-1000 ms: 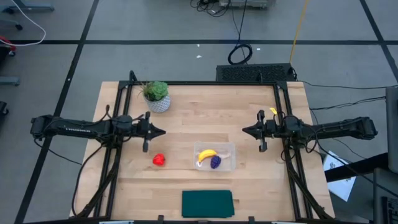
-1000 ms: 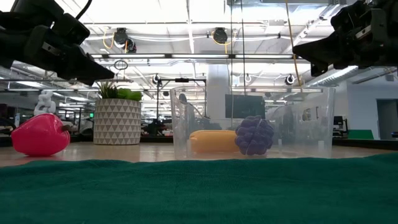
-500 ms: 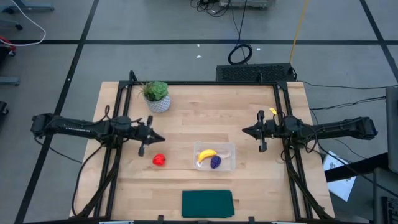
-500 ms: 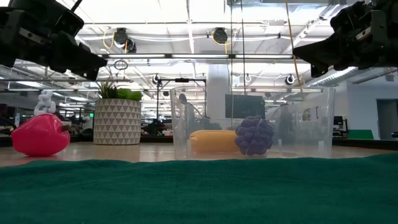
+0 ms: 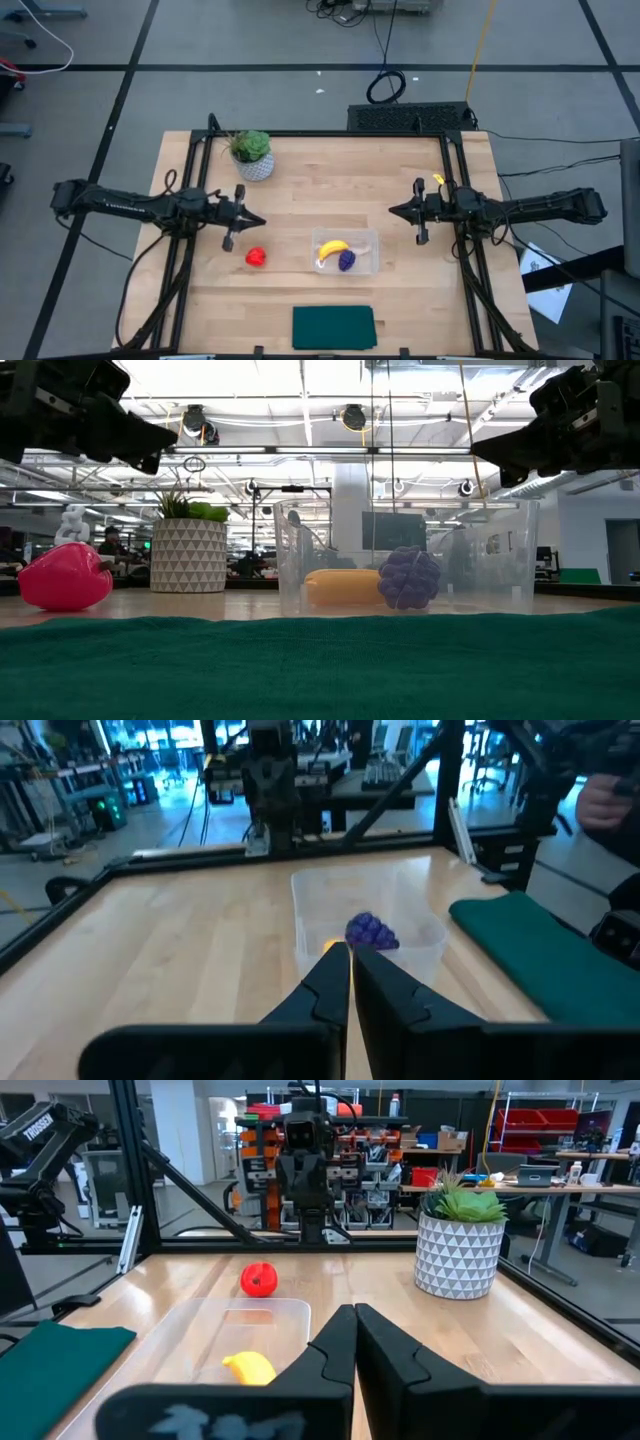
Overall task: Pick and placing Produce into tupperware
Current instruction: Put the apple into the transparent bin
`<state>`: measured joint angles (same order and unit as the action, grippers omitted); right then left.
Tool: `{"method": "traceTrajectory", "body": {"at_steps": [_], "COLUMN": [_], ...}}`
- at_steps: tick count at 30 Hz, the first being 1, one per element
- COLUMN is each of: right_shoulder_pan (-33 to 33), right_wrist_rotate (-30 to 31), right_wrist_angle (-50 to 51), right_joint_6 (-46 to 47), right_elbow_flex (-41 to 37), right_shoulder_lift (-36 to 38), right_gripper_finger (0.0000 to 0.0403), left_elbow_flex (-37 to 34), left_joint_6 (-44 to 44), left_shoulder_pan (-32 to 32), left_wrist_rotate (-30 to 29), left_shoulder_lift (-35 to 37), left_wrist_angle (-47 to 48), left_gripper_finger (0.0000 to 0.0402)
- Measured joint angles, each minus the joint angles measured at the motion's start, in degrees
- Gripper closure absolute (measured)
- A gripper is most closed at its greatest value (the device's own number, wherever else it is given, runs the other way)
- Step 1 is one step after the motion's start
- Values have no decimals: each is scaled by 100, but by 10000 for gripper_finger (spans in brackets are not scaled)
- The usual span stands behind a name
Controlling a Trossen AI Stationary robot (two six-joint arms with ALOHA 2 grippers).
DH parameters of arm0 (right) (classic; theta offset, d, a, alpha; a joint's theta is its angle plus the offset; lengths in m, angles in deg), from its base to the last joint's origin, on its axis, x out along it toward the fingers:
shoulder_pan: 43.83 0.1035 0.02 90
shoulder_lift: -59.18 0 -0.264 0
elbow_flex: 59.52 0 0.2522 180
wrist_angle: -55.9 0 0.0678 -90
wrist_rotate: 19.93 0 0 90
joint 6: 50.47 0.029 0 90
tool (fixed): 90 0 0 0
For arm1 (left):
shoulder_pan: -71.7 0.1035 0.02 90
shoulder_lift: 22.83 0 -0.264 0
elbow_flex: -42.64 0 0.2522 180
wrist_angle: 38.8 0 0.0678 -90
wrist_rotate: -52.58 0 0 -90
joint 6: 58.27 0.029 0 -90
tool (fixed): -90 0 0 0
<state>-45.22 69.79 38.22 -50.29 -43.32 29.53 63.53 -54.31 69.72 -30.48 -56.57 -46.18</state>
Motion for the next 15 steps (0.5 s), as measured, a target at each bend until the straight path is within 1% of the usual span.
{"method": "traceTrajectory", "body": {"at_steps": [6, 12, 15], "right_shoulder_pan": [-1, -1, 0], "right_wrist_rotate": [0, 0, 0], "right_wrist_angle": [-2, -2, -2], "right_joint_6": [0, 0, 0], "right_elbow_flex": [-2, -2, -2], "right_shoulder_lift": [1, 0, 0], "right_gripper_finger": [403, 403, 403], "left_elbow_flex": [0, 0, 0], "left_joint_6": [-20, -91, -98], "left_shoulder_pan": [-85, -227, -309], "left_wrist_rotate": [-54, -673, -801], "left_shoulder_lift": [0, 0, 0], "left_wrist_angle": [-168, -193, -270], "left_gripper_finger": [378, 378, 378]}}
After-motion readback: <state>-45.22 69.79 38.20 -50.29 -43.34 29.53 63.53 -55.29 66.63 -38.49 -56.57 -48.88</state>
